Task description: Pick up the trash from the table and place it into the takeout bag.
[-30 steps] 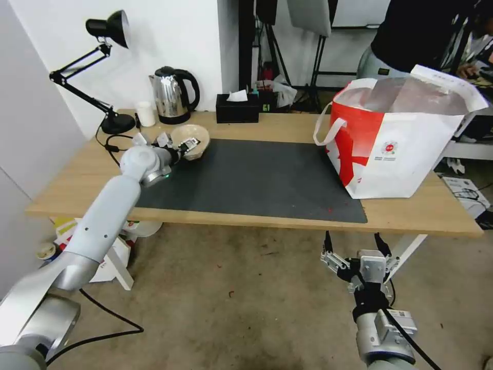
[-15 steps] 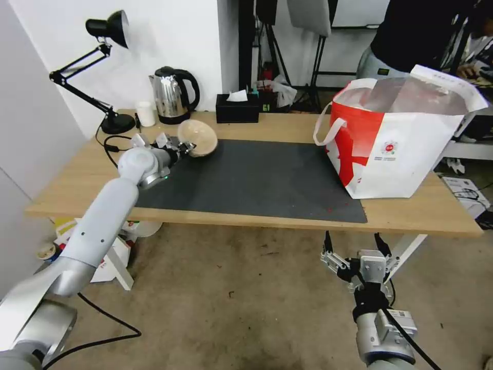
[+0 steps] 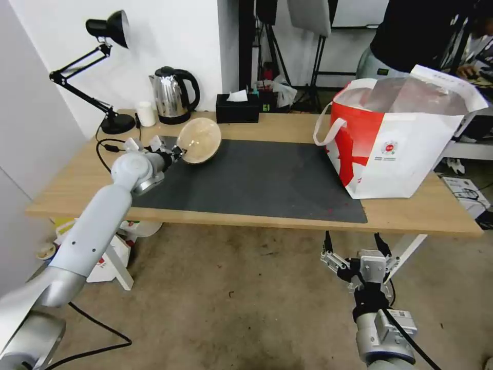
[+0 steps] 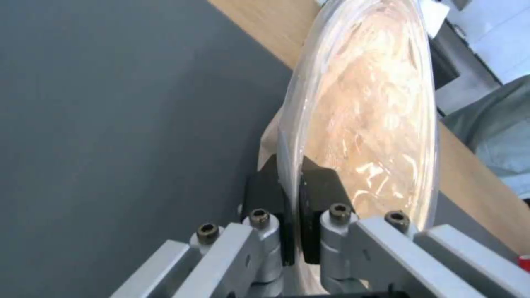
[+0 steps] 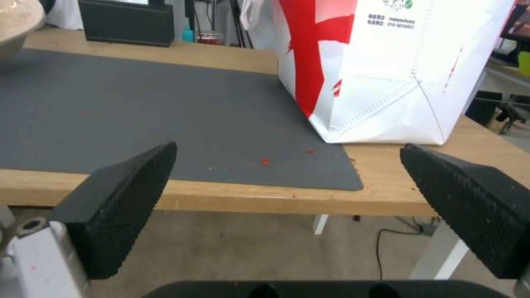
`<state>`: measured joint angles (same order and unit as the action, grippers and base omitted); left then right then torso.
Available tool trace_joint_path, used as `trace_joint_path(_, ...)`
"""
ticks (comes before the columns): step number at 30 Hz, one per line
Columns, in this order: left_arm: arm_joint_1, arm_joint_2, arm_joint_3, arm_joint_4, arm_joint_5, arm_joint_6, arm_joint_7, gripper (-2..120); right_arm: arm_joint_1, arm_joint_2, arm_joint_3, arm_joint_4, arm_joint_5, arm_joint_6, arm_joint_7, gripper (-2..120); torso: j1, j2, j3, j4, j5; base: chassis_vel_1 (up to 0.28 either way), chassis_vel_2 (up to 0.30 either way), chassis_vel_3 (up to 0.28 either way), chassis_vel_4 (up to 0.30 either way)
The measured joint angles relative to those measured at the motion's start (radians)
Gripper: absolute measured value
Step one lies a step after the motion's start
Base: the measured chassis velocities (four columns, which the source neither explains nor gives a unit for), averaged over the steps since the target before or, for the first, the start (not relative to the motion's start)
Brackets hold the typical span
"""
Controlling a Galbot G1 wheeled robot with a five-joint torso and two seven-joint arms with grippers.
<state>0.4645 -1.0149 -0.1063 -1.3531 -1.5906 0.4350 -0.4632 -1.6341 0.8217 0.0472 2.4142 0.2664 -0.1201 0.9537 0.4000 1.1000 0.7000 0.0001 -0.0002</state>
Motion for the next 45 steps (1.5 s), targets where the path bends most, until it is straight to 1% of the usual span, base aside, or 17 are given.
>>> trace_joint_path(10,0.012,0.069,-0.010,-0.117,-0.037,-0.024,-0.008,1,0.000,0.000,0.000,0.000,0.000,0.000,0.000,100,0.000,0.000,0.000,0.0001,0.0001,0.000,0.000,0.000,0.000)
trace_joint_path(16,-0.058,0.120,0.023,-0.174,-0.102,-0.052,-0.018,1,0.000,0.000,0.000,0.000,0.000,0.000,0.000,100,0.000,0.000,0.000,0.0001,0.0000,0.000,0.000,0.000,0.000)
trace_joint_path(18,-0.122,0.142,0.062,-0.180,-0.115,-0.071,0.018,1,0.000,0.000,0.000,0.000,0.000,0.000,0.000,100,0.000,0.000,0.000,-0.0003,0.0006,0.000,0.000,0.000,0.000)
trace_joint_path(21,-0.128,0.144,0.066,-0.180,-0.116,-0.074,0.023,1,0.000,0.000,0.000,0.000,0.000,0.000,0.000,100,0.000,0.000,0.000,-0.0003,0.0007,0.000,0.000,0.000,0.000)
trace_joint_path(22,-0.224,0.168,0.142,-0.164,-0.127,-0.112,0.102,1,0.000,0.000,0.000,0.000,0.000,0.000,0.000,100,0.000,0.000,0.000,-0.0001,-0.0003,0.000,0.000,0.000,0.000)
trace_joint_path(24,-0.295,0.175,0.199,-0.140,-0.143,-0.139,0.146,1,0.000,0.000,0.000,0.000,0.000,0.000,0.000,100,0.000,0.000,0.000,0.0002,0.0007,0.000,0.000,0.000,0.000)
trace_joint_path(26,-0.335,0.175,0.237,-0.122,-0.147,-0.156,0.171,1,0.000,0.000,0.000,0.000,0.000,0.000,0.000,100,0.000,0.000,0.000,0.0003,0.0001,0.000,0.000,0.000,0.000)
trace_joint_path(27,-0.380,0.168,0.270,-0.101,-0.150,-0.165,0.203,1,0.000,0.000,0.000,0.000,0.000,0.000,0.000,100,0.000,0.000,0.000,0.0001,-0.0005,0.000,0.000,0.000,0.000)
trace_joint_path(29,-0.463,0.148,0.321,-0.059,-0.160,-0.182,0.263,1,0.000,0.000,0.000,0.000,0.000,0.000,0.000,100,0.000,0.000,0.000,0.0000,0.0009,0.000,0.000,0.000,0.000)
trace_joint_path(30,-0.463,0.148,0.321,-0.059,-0.160,-0.182,0.263,1,0.000,0.000,0.000,0.000,0.000,0.000,0.000,100,0.000,0.000,0.000,0.0000,0.0009,0.000,0.000,0.000,0.000)
trace_joint_path(33,-0.584,0.084,0.413,0.028,-0.172,-0.204,0.339,1,0.000,0.000,0.000,0.000,0.000,0.000,0.000,100,0.000,0.000,0.000,0.0000,0.0003,0.000,0.000,0.000,0.000)
trace_joint_path(34,-0.584,0.084,0.413,0.028,-0.172,-0.204,0.339,1,0.000,0.000,0.000,0.000,0.000,0.000,0.000,100,0.000,0.000,0.000,0.0000,0.0003,0.000,0.000,0.000,0.000)
trace_joint_path(36,-0.662,0.003,0.480,0.109,-0.173,-0.219,0.371,1,0.000,0.000,0.000,0.000,0.000,0.000,0.000,100,0.000,0.000,0.000,0.0000,0.0007,0.000,0.000,0.000,0.000)
trace_joint_path(37,-0.662,0.003,0.480,0.109,-0.173,-0.219,0.371,1,0.000,0.000,0.000,0.000,0.000,0.000,0.000,100,0.000,0.000,0.000,0.0000,0.0007,0.000,0.000,0.000,0.000)
trace_joint_path(41,-0.745,-0.146,0.560,0.255,-0.171,-0.233,0.414,1,0.000,0.000,0.000,0.000,0.000,0.000,0.000,100,0.000,0.000,0.000,-0.0004,0.0009,0.000,0.000,0.000,0.000)
trace_joint_path(42,-0.745,-0.146,0.560,0.255,-0.171,-0.233,0.414,1,0.000,0.000,0.000,0.000,0.000,0.000,0.000,100,0.000,0.000,0.000,-0.0004,0.0009,0.000,0.000,0.000,0.000)
trace_joint_path(45,-0.793,-0.250,0.603,0.383,-0.158,-0.237,0.467,1,0.000,0.000,0.000,0.000,0.000,0.000,0.000,100,0.000,0.000,0.000,0.0002,0.0006,0.000,0.000,0.000,0.000)
